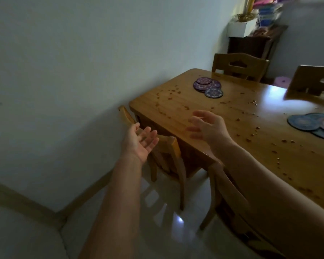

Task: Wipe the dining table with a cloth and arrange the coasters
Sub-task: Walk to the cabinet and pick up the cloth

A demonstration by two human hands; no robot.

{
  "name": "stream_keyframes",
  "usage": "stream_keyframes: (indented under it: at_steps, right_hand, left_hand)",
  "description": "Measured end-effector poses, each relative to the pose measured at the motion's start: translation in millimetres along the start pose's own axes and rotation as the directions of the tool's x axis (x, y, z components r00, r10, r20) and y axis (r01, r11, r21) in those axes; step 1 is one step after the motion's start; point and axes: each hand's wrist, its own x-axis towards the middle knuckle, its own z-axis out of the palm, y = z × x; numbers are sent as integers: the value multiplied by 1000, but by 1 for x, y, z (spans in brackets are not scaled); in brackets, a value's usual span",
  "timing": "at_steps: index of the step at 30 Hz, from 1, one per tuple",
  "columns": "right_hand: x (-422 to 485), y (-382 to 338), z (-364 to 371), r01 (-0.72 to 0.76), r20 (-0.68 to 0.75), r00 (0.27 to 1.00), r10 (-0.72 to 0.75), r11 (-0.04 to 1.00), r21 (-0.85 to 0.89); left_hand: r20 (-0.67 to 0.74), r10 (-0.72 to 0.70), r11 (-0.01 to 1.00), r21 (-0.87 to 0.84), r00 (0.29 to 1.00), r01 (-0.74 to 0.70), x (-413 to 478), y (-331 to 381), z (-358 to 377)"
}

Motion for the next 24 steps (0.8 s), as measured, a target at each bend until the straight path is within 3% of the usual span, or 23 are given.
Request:
stream_keyframes:
  at_steps: [13,24]
  right_hand:
    - [-171,-39,-127,258,-229,950,-211,946,198]
    - [-266,-58,-283,432,-601,764,-236,878,205]
  left_hand:
    - [236,158,987,-67,959,-146,-168,-33,36]
    - [463,147,987,-9,874,-161,-246,-81,127]
